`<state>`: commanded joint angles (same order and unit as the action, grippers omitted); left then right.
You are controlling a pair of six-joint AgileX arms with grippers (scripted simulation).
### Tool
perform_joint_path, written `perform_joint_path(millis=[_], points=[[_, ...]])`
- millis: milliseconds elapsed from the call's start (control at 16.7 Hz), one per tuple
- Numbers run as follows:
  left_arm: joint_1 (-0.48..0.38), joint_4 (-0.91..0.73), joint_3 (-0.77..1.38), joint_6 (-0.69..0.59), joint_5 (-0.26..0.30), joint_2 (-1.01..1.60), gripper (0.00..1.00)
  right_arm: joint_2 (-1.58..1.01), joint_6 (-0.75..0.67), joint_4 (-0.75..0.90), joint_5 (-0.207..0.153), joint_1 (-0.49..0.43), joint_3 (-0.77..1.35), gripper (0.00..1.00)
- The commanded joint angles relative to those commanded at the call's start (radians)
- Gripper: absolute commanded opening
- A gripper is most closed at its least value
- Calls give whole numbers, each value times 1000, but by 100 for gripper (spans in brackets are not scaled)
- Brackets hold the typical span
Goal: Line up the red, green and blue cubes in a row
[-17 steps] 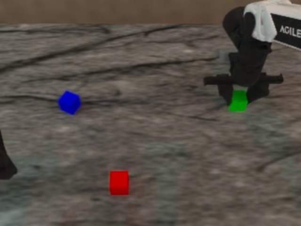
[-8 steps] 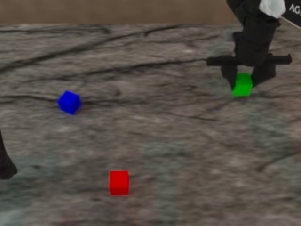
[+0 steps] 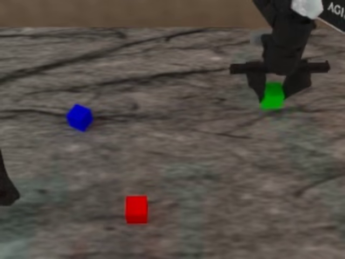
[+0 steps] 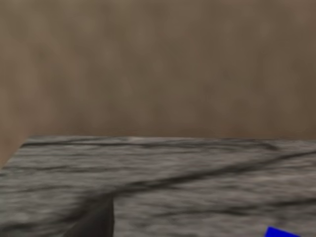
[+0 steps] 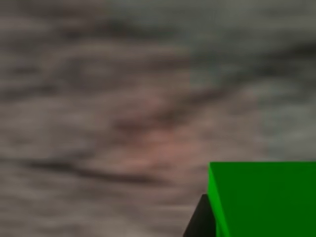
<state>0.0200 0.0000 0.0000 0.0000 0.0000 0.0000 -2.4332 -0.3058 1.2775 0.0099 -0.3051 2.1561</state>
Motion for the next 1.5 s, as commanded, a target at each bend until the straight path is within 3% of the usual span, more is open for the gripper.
perform_joint_path(millis=[180, 540, 660, 1080, 1500], points=[[0, 0, 0, 0, 0, 0, 100, 85, -127, -38, 1, -121, -120, 0], [0, 0, 0, 0, 0, 0, 100, 307, -481, -133, 0, -473, -472, 0], [0, 0, 0, 0, 0, 0, 100, 362, -547, -159, 1, -540, -538, 0], [0, 0, 0, 0, 0, 0, 100, 377, -572, -185, 1, -560, -573, 0], [0, 0, 0, 0, 0, 0, 100, 300, -575, -403, 2, -565, -709, 0]])
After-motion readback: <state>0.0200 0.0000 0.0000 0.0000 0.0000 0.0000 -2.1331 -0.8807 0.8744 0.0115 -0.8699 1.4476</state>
